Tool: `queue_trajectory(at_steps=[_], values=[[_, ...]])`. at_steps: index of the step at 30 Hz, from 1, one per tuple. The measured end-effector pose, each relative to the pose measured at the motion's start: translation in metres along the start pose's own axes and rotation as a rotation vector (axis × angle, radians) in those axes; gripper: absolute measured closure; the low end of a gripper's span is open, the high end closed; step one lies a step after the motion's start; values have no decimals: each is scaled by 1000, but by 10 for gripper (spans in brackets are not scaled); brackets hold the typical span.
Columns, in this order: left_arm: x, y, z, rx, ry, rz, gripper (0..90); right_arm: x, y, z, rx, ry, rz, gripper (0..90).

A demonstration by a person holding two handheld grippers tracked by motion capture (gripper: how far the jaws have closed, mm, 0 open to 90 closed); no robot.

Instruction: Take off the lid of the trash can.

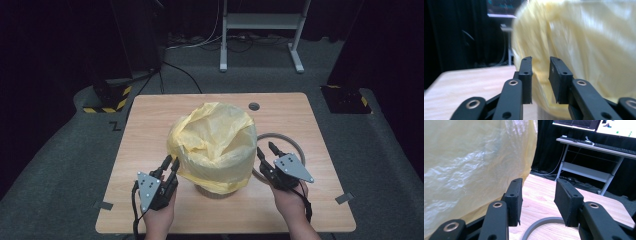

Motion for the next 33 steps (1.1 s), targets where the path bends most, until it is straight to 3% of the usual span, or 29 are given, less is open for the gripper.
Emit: queue_trajectory(at_steps=[4,7,9,11,14,17,19,21,23,26,28,30,33], values=[[3,-1,20,-24,80,8,691,2,-2,-2,9,-6,6,582],[-9,-3,33,-32,103,-7,655,2,-5,-3,10,-9,14,583],[-21,-7,41,-12,120,-17,626,2,-7,-4,10,-12,21,585],[-34,-10,49,8,115,-46,591,2,-9,-5,17,-14,29,586],[-52,-12,54,28,61,-91,548,1,-12,-6,20,-20,33,588],[-62,-14,49,45,18,-140,635,2,-12,-6,17,-20,37,591],[-63,-14,46,43,18,-126,790,2,-13,-6,21,-20,38,593],[-63,-17,44,46,34,-103,873,2,-13,-6,21,-20,39,596],[-66,-23,42,70,43,-83,891,3,-14,-6,22,-18,39,600],[-76,-35,35,103,13,-68,892,4,-16,-5,30,-18,46,606],[-86,-42,26,126,-28,-62,893,4,-18,-5,36,-16,45,619],[-95,-46,14,115,-80,-50,896,4,-18,-5,36,-16,44,619],[-102,-50,-7,158,-145,-73,895,4,-18,-5,37,-19,47,615]])
Point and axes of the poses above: each handheld gripper's, and its own axes: x roughly backward along the jaws, z roughly out of its top, y roughly to its right, the point moved 2 cm from there along -x, roughly forward along the jaws, and after that the axes turned 11 degrees about y, right-handed, at the moved point
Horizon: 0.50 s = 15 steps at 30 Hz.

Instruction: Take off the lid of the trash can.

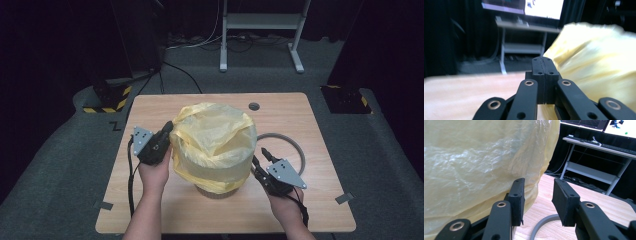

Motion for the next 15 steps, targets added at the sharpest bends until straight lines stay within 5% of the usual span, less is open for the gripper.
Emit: queue_trajectory(at_steps=[8,10,12,15], values=[[14,17,-36,-10,-26,-89,896,9,-2,0,4,-14,5,618],[22,25,-39,-44,-17,-71,898,8,-6,-1,10,-27,21,644],[32,27,-42,-30,-4,-79,898,6,-9,-2,19,-27,5,703],[49,35,-47,-88,4,-56,898,-8,-5,-2,-2,-29,-12,727]])
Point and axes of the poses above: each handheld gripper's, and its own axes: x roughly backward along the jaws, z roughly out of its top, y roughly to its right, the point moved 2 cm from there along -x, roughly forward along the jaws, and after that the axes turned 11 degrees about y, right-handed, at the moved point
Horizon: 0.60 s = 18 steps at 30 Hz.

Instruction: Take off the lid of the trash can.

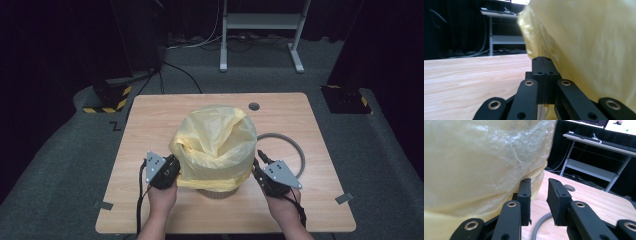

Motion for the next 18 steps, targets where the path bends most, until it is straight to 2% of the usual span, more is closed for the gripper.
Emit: queue_trajectory(at_steps=[2,4,6,7,8,9,11,13,15,17,18], values=[[10,4,-2,1,4,1,898,-14,6,2,-11,5,-4,728],[18,10,-4,-16,-1,-2,898,-27,10,5,16,-7,-8,701],[24,11,-4,-15,-13,-22,891,-33,16,8,19,-18,-8,652],[27,9,-2,-12,-9,-4,840,-33,18,10,17,-17,-12,650],[30,6,1,-5,0,32,776,-30,19,13,22,-10,-27,649],[34,0,5,16,22,64,748,-27,21,16,16,-2,-37,647],[39,-12,15,26,65,119,731,-18,22,20,8,18,-51,643],[35,-22,26,18,83,141,727,-11,21,26,0,34,-53,642],[23,-27,37,-7,80,144,729,-8,19,31,-5,42,-50,644],[5,-27,43,-11,56,109,745,-8,15,36,-2,44,-50,650],[-5,-25,43,-8,28,85,757,-9,14,37,2,42,-49,657]])
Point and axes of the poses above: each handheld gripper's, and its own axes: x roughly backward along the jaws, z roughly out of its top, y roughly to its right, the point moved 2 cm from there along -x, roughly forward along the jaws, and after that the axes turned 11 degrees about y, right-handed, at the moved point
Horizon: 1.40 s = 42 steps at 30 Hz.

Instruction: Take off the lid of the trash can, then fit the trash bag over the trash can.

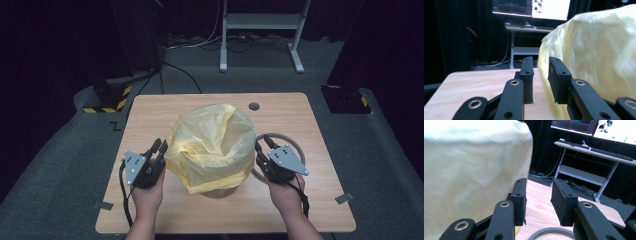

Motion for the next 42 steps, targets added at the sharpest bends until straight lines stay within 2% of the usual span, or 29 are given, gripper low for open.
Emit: queue_trajectory(at_steps=[2,3,4,5,7,9,11,13,16,18,19,20,21,23,25,27,29,31,34,37,39,42], values=[[-15,6,-7,-7,-48,-47,794,-2,-4,0,13,-18,-4,699],[-20,9,-12,7,-75,-79,808,-3,-5,-1,11,-29,-7,725],[-23,12,-18,12,-87,-82,845,-5,-7,-3,6,-38,-3,753],[-23,13,-23,23,-79,-74,898,-6,-8,-7,-6,-54,7,784],[-24,10,-35,88,-85,-92,898,-9,-12,-19,-15,-73,22,839],[-24,9,-50,93,-87,-89,899,-12,-15,-33,-30,-95,30,866],[-24,8,-63,121,-106,-90,899,-15,-18,-47,-48,-114,39,881],[-24,8,-75,133,-103,-81,899,-16,-18,-57,-73,-120,48,883],[-25,8,-86,130,-110,-70,899,-21,-20,-68,-85,-151,48,883],[-22,7,-87,116,-101,-55,880,-22,-19,-71,-89,-149,52,871],[-22,5,-86,129,-99,-43,817,-22,-18,-71,-83,-149,49,842],[-20,1,-84,152,-95,-53,750,-22,-17,-70,-81,-150,45,797],[-17,-1,-81,149,-89,-63,707,-22,-14,-68,-82,-146,45,762],[-9,-3,-74,104,-66,-38,672,-19,-8,-64,-77,-132,25,742],[0,-8,-67,93,-47,-9,650,-17,-2,-61,-83,-120,11,717],[9,-14,-63,113,-32,2,645,-16,0,-59,-78,-120,11,699],[16,-17,-61,99,-50,19,644,-14,-3,-60,-69,-121,21,683],[20,-16,-64,93,-82,15,645,-14,-7,-62,-61,-123,31,674],[21,-6,-69,76,-114,-10,637,-15,-13,-66,-48,-133,30,681],[14,3,-72,77,-133,-46,625,-16,-13,-66,-69,-144,42,708],[10,6,-73,72,-148,-63,617,-17,-14,-66,-63,-146,51,717],[9,0,-73,92,-142,-41,638,-20,-21,-65,-54,-151,54,752]])
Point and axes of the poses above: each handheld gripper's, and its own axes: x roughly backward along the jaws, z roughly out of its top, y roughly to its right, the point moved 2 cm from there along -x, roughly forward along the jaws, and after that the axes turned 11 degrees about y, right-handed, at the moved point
